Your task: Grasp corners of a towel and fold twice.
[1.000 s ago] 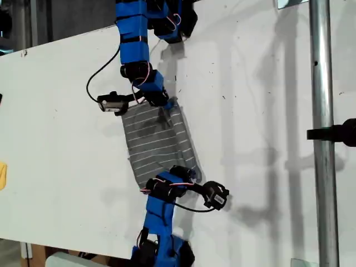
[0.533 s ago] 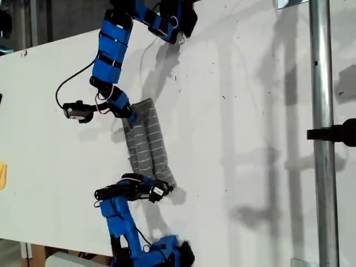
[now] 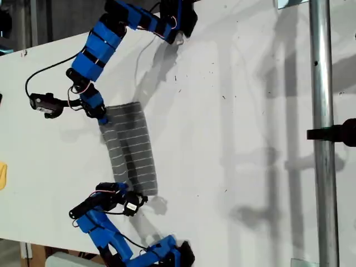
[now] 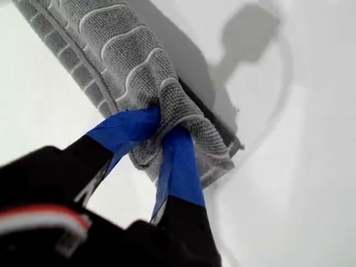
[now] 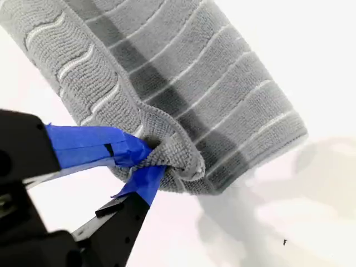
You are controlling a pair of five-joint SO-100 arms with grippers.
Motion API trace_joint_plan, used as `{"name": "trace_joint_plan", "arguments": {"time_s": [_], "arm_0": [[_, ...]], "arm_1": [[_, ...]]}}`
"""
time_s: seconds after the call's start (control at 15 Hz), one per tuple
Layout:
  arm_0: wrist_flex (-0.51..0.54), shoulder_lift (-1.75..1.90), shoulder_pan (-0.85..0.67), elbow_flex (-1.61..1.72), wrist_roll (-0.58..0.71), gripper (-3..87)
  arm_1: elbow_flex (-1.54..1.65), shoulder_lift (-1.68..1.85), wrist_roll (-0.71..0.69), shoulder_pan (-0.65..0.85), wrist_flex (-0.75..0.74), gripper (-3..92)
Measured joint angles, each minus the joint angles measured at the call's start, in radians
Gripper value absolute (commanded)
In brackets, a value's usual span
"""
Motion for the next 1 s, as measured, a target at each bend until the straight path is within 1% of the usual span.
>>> {"name": "trace_joint_plan", "arguments": {"time_s": [0.13, 0.27, 0.47, 0.67, 0.73, 0.8, 0.87, 0.93, 1.0], "arm_0": [[0.0, -0.011, 0.015, 0.011, -0.021, -2.6], [0.0, -0.101, 0.055, 0.011, -0.057, -2.6], [-0.002, -0.121, 0.123, 0.017, -0.132, -2.6], [-0.002, -0.13, 0.13, 0.035, -0.152, -2.2], [-0.002, -0.13, 0.13, 0.041, -0.147, 7.6], [-0.002, -0.13, 0.132, 0.051, -0.152, 14.5], [-0.002, -0.13, 0.143, 0.067, -0.161, 18.9], [0.0, -0.129, 0.153, 0.087, -0.164, 21.4], [0.002, -0.12, 0.167, 0.109, -0.173, 22.0]], "arm_1": [[0.052, 0.006, 0.009, 0.0, 0.031, -0.3], [0.121, -0.009, 0.025, 0.0, 0.017, -0.3], [0.204, -0.089, 0.051, -0.006, 0.003, -0.3], [0.21, -0.156, 0.057, -0.008, -0.005, -0.3], [0.21, -0.156, 0.057, -0.009, -0.005, 0.2], [0.21, -0.156, 0.057, -0.011, 0.006, 4.5], [0.21, -0.156, 0.06, -0.011, 0.028, 10.2], [0.212, -0.156, 0.063, -0.009, 0.069, 14.4], [0.219, -0.158, 0.067, -0.006, 0.095, 21.6]]}}
